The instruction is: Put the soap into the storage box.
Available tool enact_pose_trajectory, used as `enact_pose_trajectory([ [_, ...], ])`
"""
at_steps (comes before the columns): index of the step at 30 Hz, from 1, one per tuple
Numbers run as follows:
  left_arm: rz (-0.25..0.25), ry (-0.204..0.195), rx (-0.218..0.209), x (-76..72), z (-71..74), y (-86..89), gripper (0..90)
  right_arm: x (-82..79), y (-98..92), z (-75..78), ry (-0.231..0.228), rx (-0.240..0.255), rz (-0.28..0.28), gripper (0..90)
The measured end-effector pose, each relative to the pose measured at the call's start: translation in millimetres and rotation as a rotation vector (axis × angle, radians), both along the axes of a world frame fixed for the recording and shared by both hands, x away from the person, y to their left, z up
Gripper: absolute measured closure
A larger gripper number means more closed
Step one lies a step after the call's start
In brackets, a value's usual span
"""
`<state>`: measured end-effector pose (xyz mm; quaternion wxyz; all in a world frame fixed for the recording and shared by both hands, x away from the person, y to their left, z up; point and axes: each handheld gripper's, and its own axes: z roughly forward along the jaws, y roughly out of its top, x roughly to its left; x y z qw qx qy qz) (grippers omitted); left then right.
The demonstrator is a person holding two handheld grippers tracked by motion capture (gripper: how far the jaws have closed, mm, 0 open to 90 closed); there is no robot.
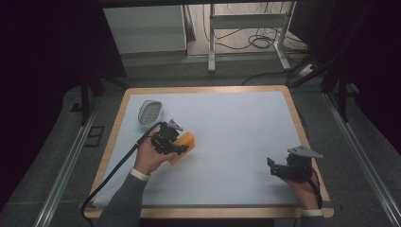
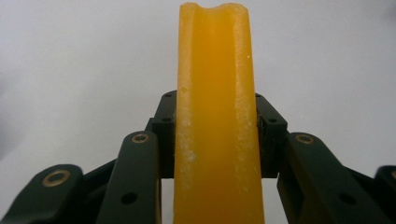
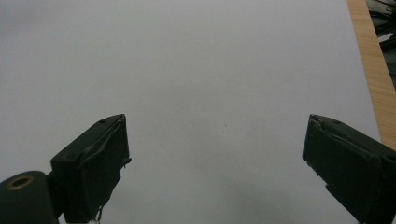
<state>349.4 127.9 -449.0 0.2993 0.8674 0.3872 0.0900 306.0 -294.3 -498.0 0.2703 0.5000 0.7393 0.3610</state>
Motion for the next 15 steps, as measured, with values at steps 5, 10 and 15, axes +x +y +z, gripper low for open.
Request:
enact_pose_trajectory([
  [5,0.007,-0.001,-0.008,1.6,3.6,4.5,61.0,0.2,-0.5,-0.1,0.001,0.001,-0.001,7.2],
  [10,0.024,-0.01,-0.015,4.3,9.3,11.7,61.0,0.5,-0.3,-0.7,0.006,0.001,-0.001,7.2],
  [15,0.044,-0.017,-0.006,7.0,13.0,18.0,61.0,0.4,-0.5,-0.3,0.005,0.004,-0.006,7.2],
])
